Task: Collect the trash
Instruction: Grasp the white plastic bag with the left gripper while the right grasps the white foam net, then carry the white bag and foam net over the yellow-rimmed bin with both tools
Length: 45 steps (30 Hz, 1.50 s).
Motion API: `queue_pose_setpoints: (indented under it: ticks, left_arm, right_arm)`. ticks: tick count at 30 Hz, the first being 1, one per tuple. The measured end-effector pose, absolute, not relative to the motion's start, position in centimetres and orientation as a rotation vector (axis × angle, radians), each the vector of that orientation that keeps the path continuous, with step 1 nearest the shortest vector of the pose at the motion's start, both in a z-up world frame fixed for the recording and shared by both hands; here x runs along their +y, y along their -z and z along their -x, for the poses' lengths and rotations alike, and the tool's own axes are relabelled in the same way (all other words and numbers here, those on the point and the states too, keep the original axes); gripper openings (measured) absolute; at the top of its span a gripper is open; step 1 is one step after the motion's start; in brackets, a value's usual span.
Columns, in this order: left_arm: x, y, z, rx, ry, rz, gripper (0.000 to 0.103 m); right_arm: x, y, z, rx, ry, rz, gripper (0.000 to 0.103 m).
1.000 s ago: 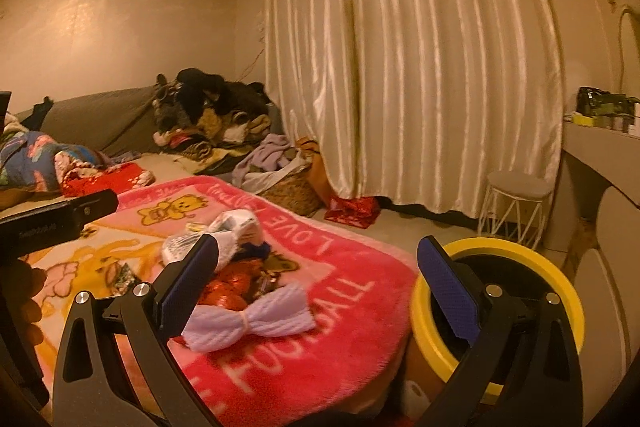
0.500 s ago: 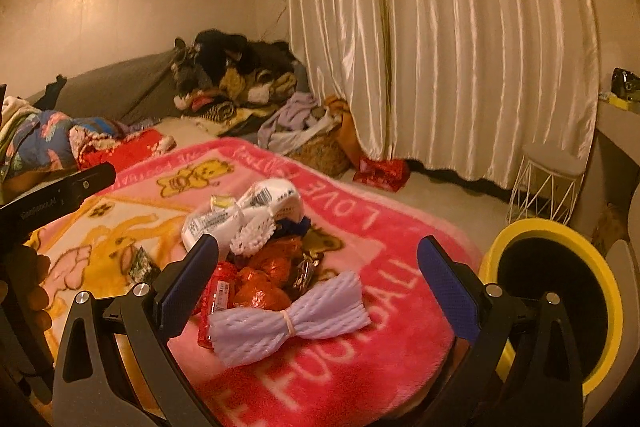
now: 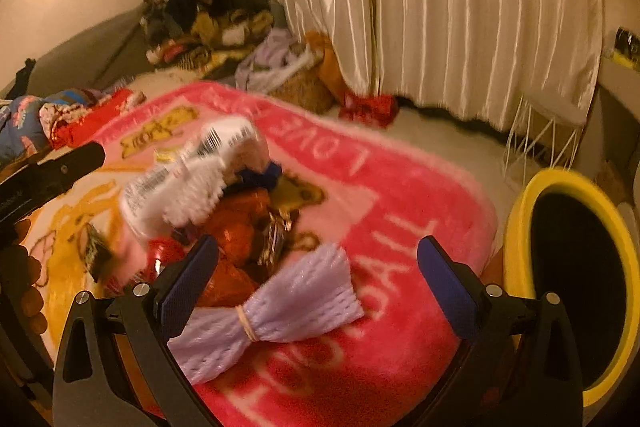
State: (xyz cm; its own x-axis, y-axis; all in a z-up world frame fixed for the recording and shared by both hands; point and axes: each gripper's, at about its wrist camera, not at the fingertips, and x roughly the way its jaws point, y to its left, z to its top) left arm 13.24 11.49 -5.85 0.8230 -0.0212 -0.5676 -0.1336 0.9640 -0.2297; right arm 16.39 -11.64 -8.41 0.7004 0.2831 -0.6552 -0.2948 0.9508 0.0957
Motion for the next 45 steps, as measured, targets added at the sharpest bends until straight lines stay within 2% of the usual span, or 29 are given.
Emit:
queue_pose_setpoints:
  ticks: [2, 3, 4, 5, 7, 8, 10, 11, 13, 15, 22, 32, 45]
  left_arm:
    - [11.2, 6.7, -14.2, 0.635, -0.045, 0.27, 0.092]
    - [11.2, 7.2, -14.6, 0.656, -0.039, 0.275, 0.092]
    - [11.1, 7.5, -15.0, 0.666, -0.038, 0.28, 0.091]
    - [11.1, 7.9, -15.3, 0.683, -0.032, 0.295, 0.091]
    - [11.2, 8.4, -15.7, 0.701, -0.026, 0.315, 0.085]
    - [11.1, 8.6, -15.9, 0.707, -0.017, 0.319, 0.083]
    - [10.8, 8.8, -16.1, 0.711, 0.003, 0.319, 0.067]
    - [10.7, 8.8, -16.1, 0.714, 0.009, 0.319, 0.063]
    - [10.3, 8.6, -15.8, 0.706, 0.012, 0.313, 0.046]
    - [10.2, 8.4, -15.7, 0.706, 0.008, 0.296, 0.035]
    - [9.9, 6.9, -14.7, 0.641, 0.018, 0.283, 0.026]
    - [9.5, 2.3, -13.2, 0.508, 0.056, 0.334, 0.025]
    - [5.5, 1.7, -12.3, 0.524, 0.144, 0.305, 0.025]
  right_arm:
    - [-11.6, 9.1, -17.2, 0.773, -0.33, -0.006, 0.096]
    - [-11.6, 9.4, -17.5, 0.791, -0.333, -0.012, 0.092]
    - [-11.6, 9.7, -17.9, 0.811, -0.335, -0.019, 0.084]
    - [-11.6, 10.1, -18.2, 0.84, -0.342, -0.03, 0.081]
    - [-11.8, 10.8, -18.6, 0.886, -0.366, -0.057, 0.062]
    - [-11.9, 11.0, -18.7, 0.903, -0.374, -0.068, 0.056]
    - [-12.2, 11.4, -18.7, 0.928, -0.397, -0.093, 0.029]
    - [-12.4, 11.4, -18.6, 0.933, -0.413, -0.108, 0.025]
    - [-12.6, 11.1, -18.2, 0.921, -0.434, -0.123, 0.016]
    - [-12.8, 10.7, -17.6, 0.897, -0.441, -0.127, 0.015]
    - [-14.1, 9.2, -16.1, 0.836, -0.441, -0.169, 0.013]
    - [-15.7, 7.3, -15.0, 0.748, -0.435, -0.2, 0.013]
    - [-19.4, 4.2, -14.2, 0.635, -0.362, -0.225, 0.013]
